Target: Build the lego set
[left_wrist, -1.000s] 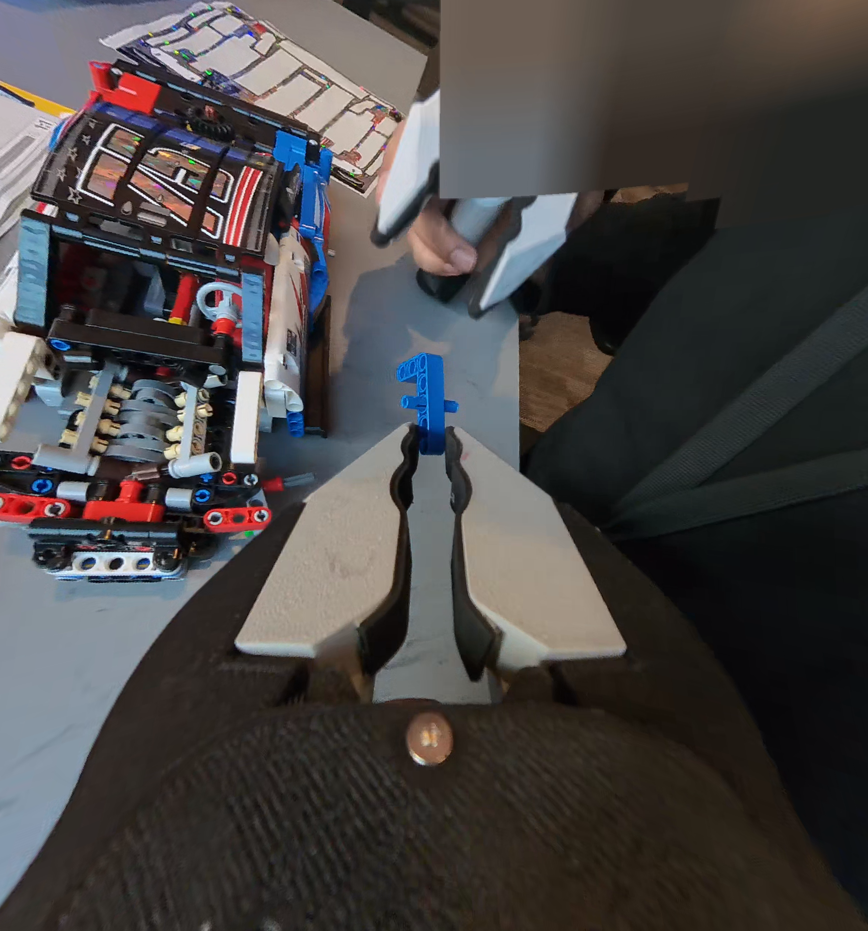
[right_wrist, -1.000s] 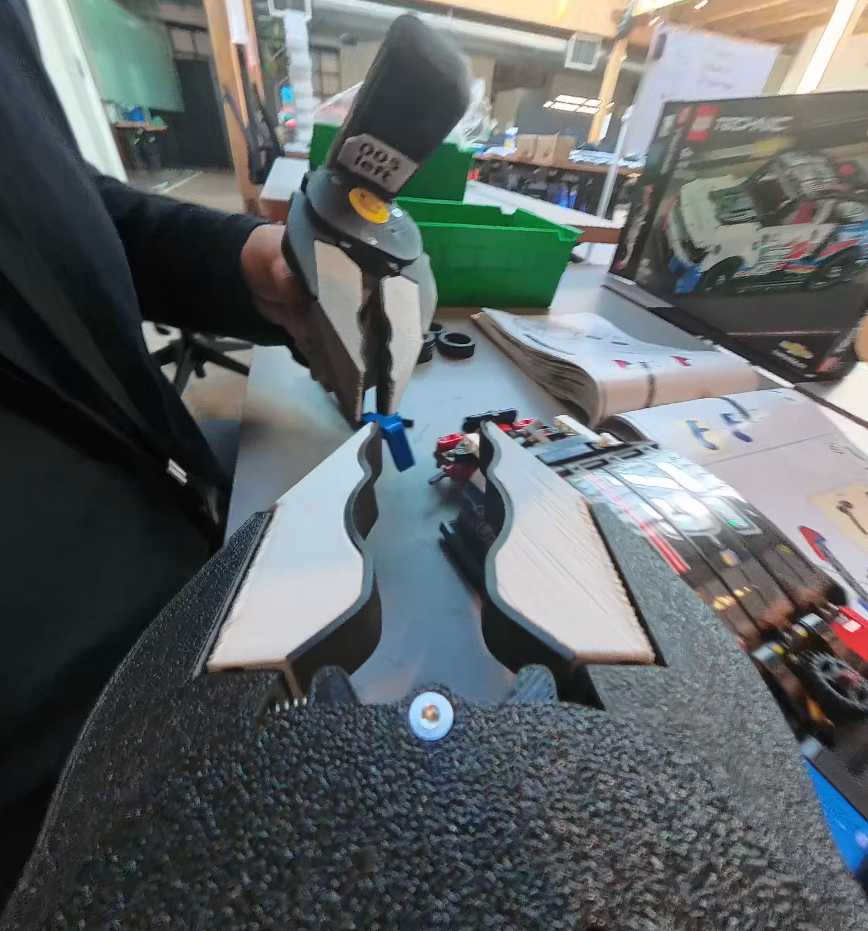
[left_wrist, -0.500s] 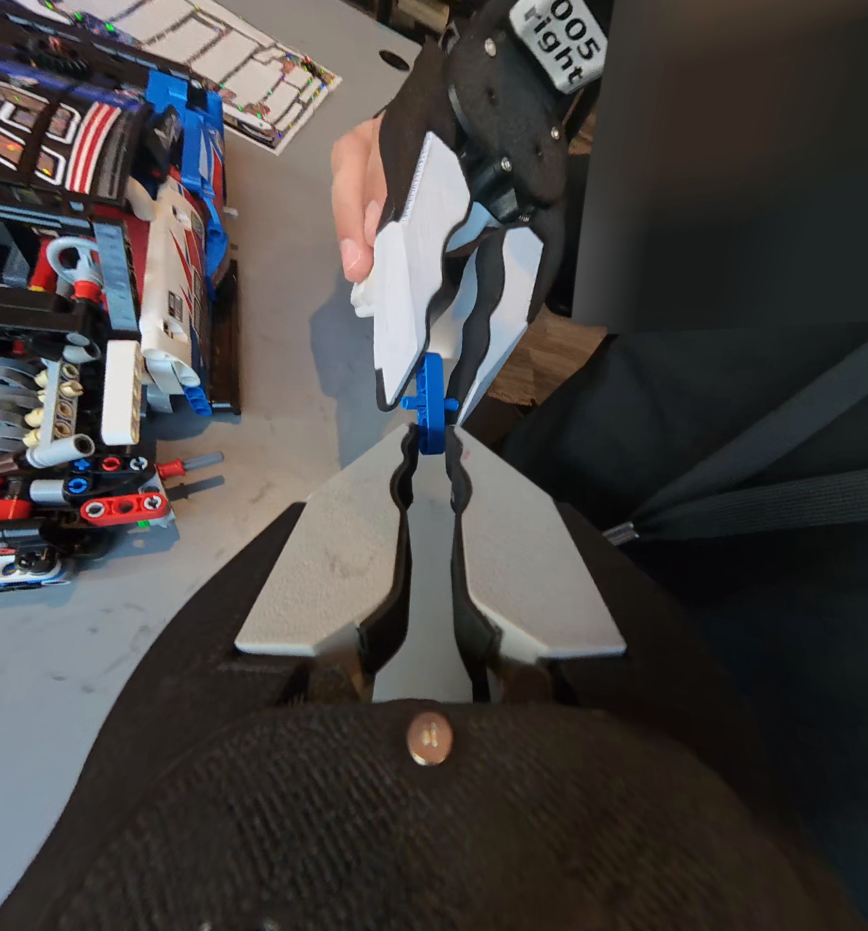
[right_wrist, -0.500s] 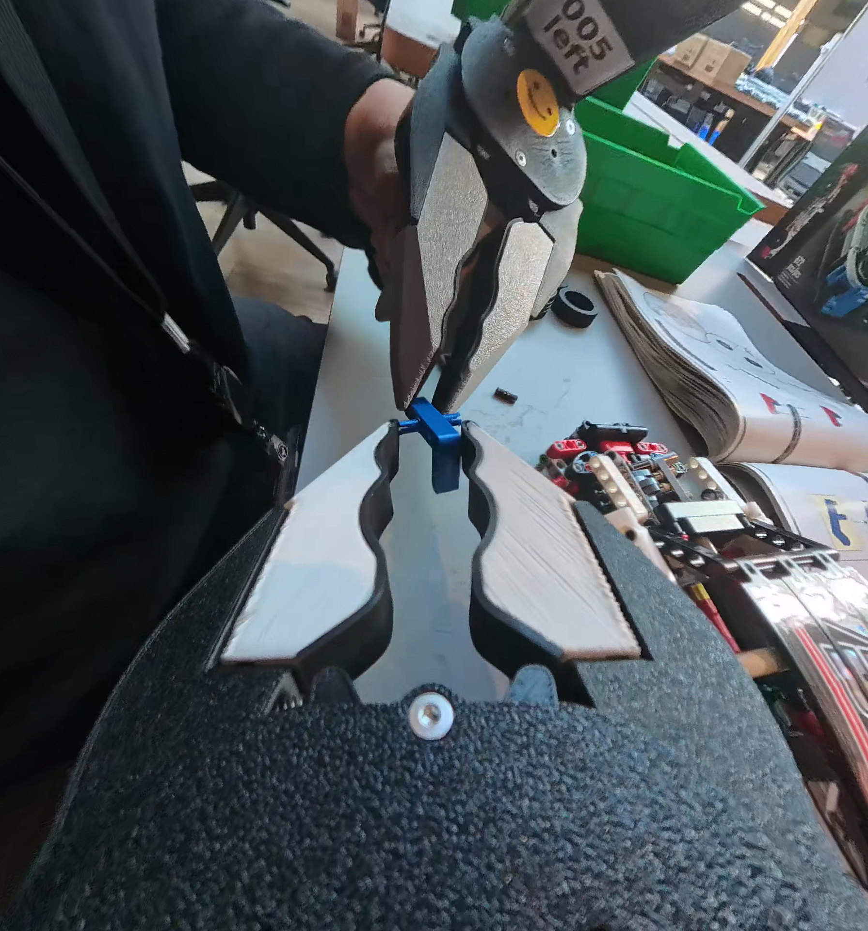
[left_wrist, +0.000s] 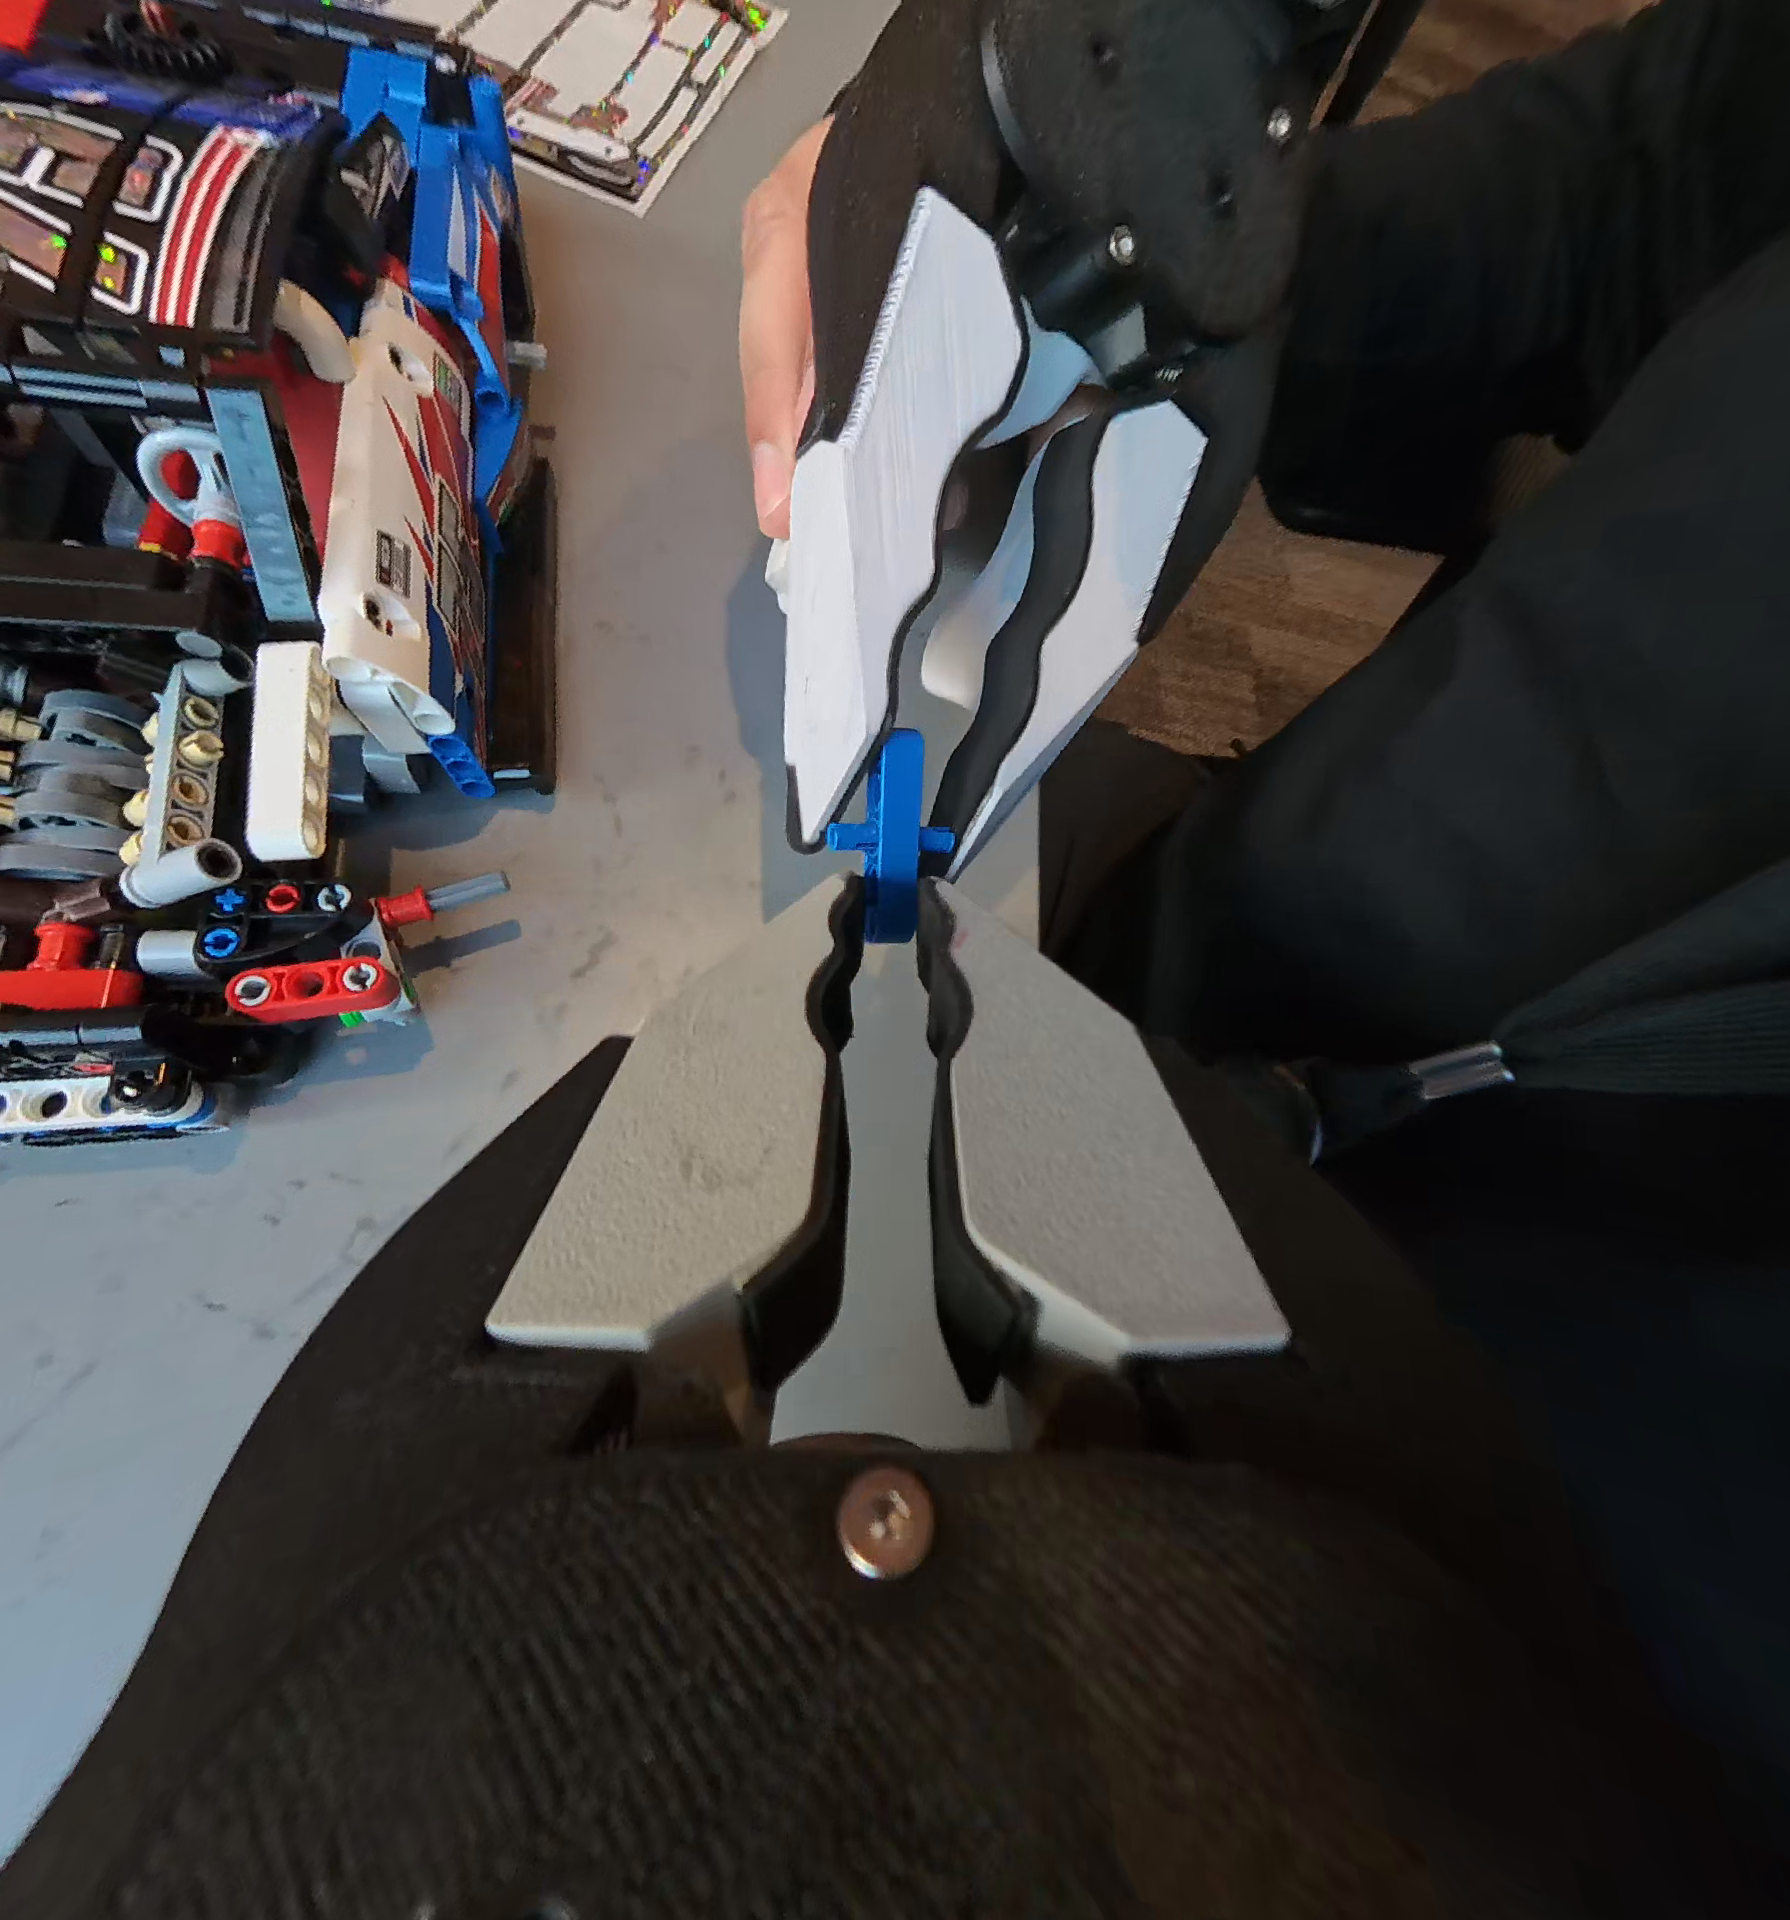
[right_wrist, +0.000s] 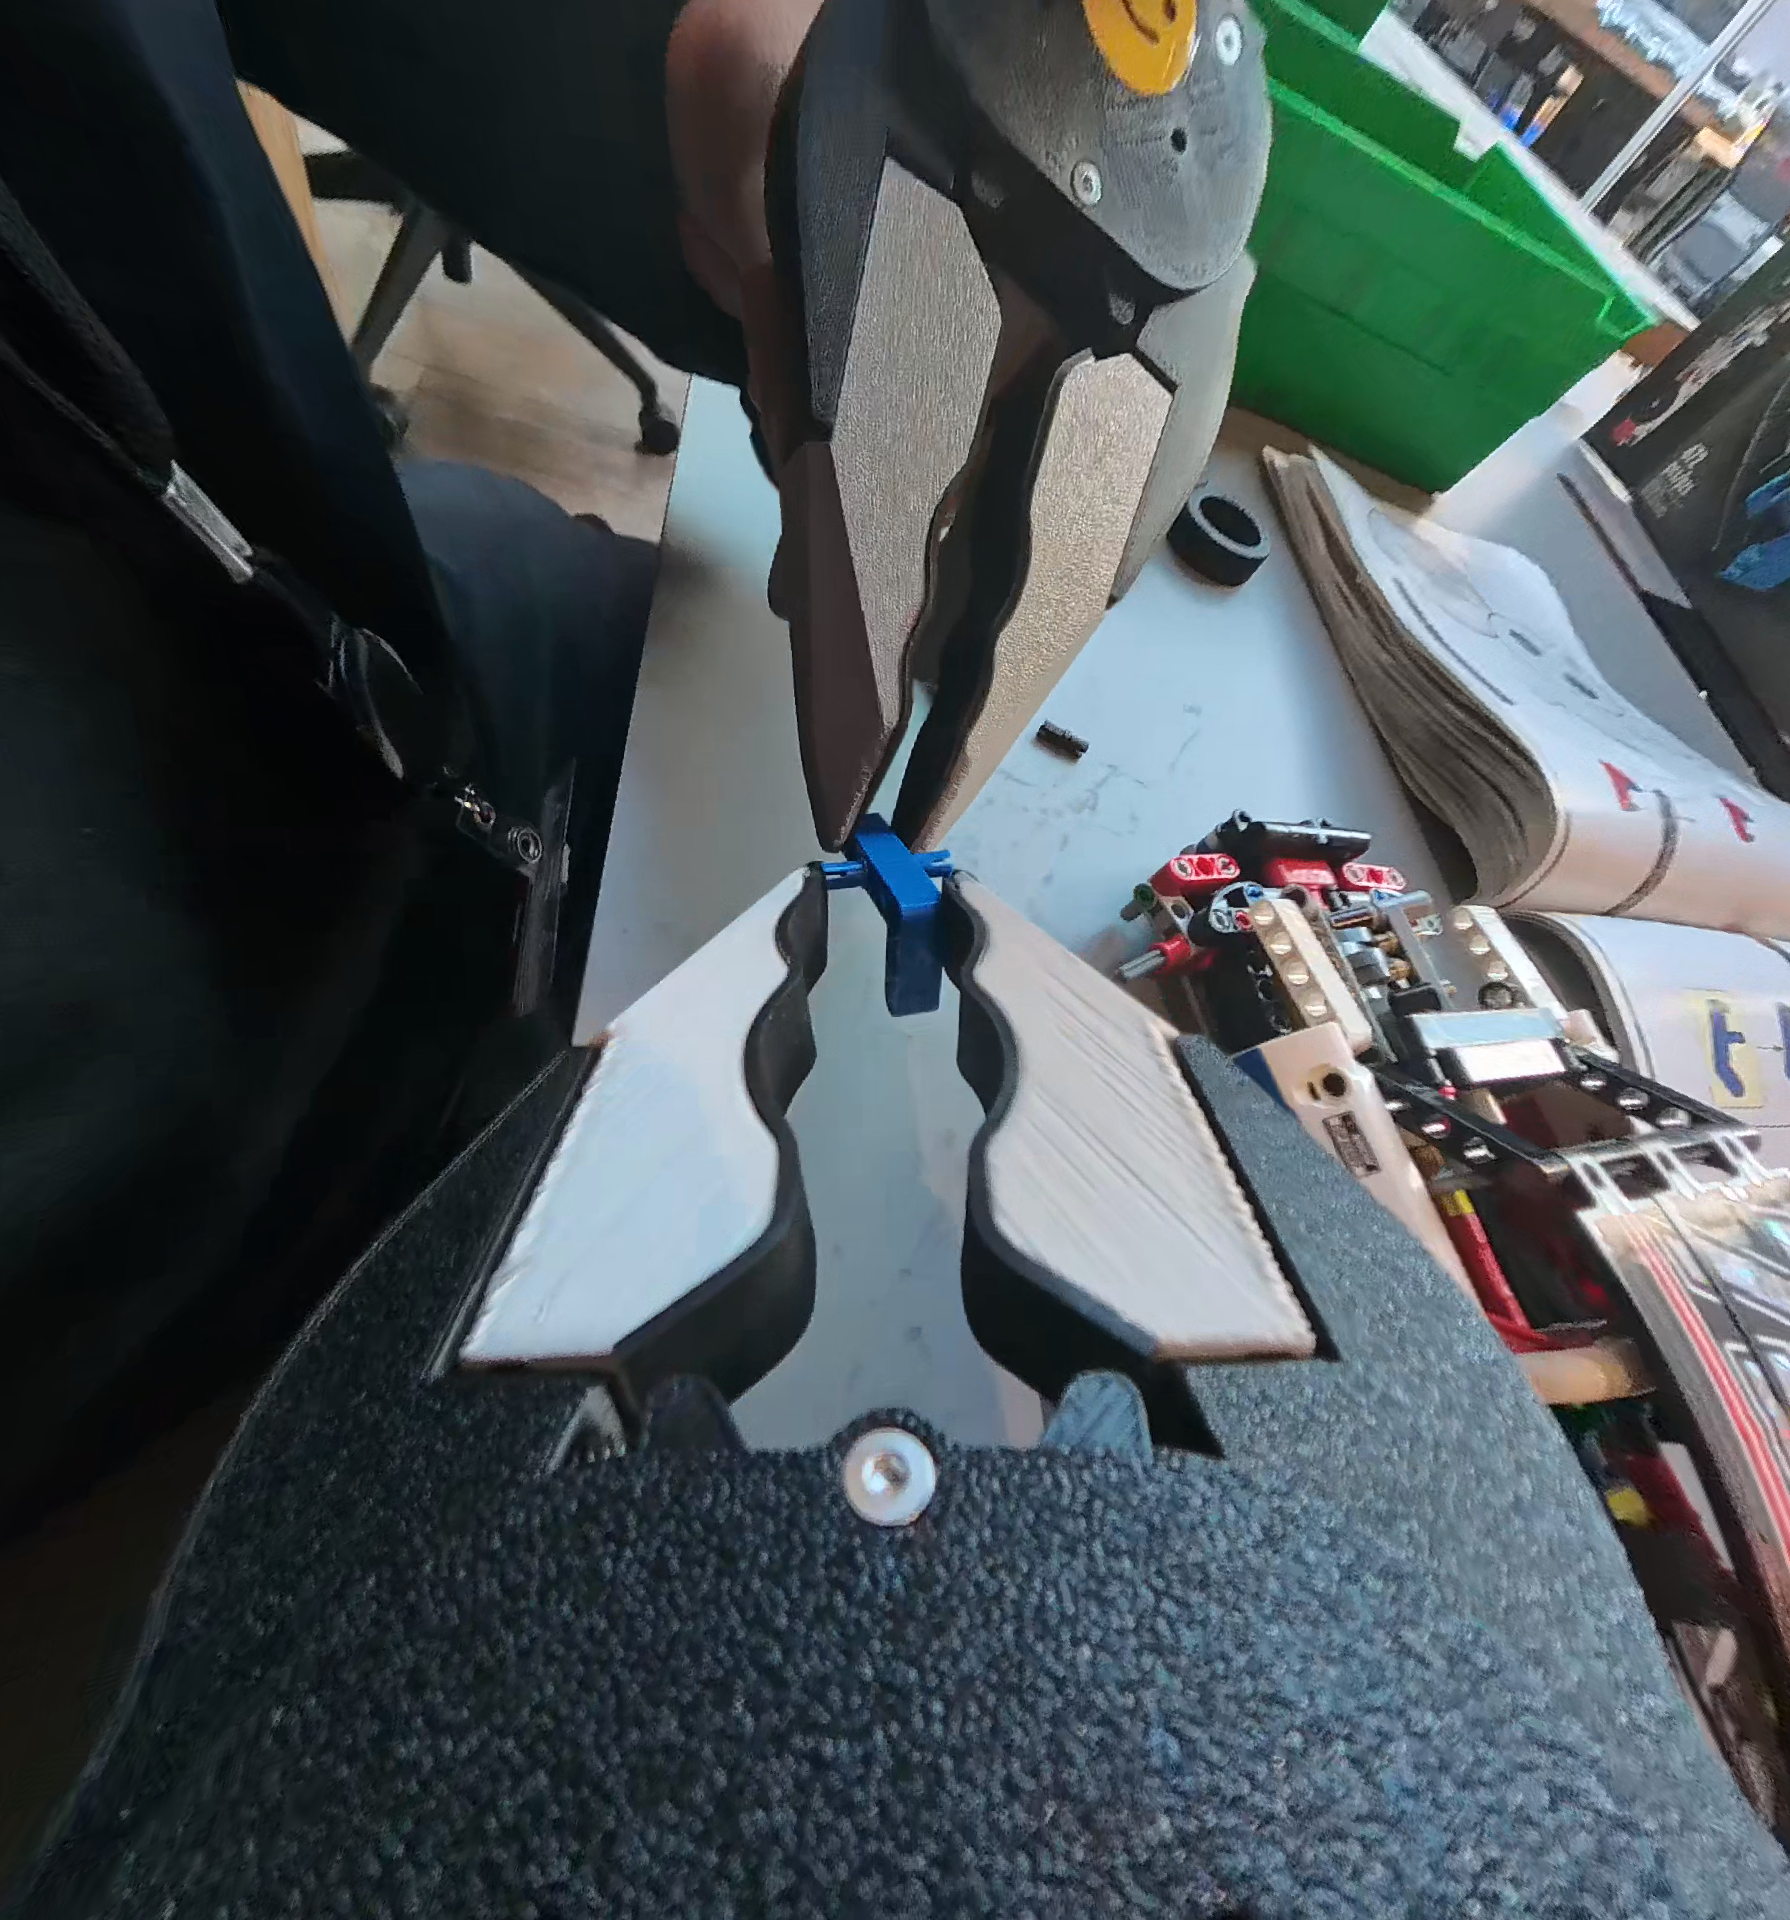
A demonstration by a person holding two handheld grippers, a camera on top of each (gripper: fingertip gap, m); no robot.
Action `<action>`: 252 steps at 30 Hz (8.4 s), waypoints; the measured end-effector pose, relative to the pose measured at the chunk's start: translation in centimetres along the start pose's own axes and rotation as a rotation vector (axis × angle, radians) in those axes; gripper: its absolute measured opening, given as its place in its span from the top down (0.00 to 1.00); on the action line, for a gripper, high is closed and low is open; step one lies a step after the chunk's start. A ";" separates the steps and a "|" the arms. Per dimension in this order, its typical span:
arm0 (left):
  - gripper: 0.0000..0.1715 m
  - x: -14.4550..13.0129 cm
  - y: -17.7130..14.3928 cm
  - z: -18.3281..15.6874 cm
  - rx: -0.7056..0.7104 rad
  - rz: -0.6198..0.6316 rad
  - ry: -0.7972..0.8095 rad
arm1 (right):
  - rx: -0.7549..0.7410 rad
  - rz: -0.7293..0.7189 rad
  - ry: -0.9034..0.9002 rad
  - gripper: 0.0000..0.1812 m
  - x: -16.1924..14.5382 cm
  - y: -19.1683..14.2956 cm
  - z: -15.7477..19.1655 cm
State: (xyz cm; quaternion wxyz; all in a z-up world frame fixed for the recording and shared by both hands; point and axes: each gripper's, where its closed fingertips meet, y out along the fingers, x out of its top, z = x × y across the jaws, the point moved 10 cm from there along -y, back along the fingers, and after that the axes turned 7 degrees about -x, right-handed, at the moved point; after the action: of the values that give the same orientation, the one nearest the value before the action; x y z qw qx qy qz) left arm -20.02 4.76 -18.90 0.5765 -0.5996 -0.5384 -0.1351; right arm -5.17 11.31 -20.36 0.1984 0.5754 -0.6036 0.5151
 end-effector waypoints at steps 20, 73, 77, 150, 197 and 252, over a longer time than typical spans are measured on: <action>0.96 -2.0 1.8 0.7 0.077 0.104 0.003 | 0.111 0.215 -0.022 0.90 -1.0 2.0 0.3; 0.97 -1.2 0.8 1.9 0.073 -0.034 0.001 | 0.130 -0.256 0.444 0.89 -2.4 -3.8 -6.1; 0.96 -1.1 0.6 2.6 0.033 -0.055 -0.058 | 0.167 -0.457 0.638 0.91 -3.5 -5.2 -8.2; 0.97 -3.7 0.9 -2.6 0.432 0.138 0.252 | 0.024 0.098 0.205 0.81 0.9 2.2 0.2; 0.97 -3.3 -0.2 -0.7 0.383 0.072 0.135 | -0.035 0.052 0.210 0.84 0.7 1.6 -0.6; 0.97 -2.4 1.3 -0.7 0.427 0.328 0.405 | 0.096 0.288 -0.075 0.92 1.1 4.4 -1.0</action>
State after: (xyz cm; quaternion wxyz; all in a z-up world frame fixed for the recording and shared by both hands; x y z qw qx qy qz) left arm -19.58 3.30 -21.22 0.7982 -0.5050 -0.3257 -0.0413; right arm -9.73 10.74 -20.78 0.0720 0.5106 -0.6615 0.5445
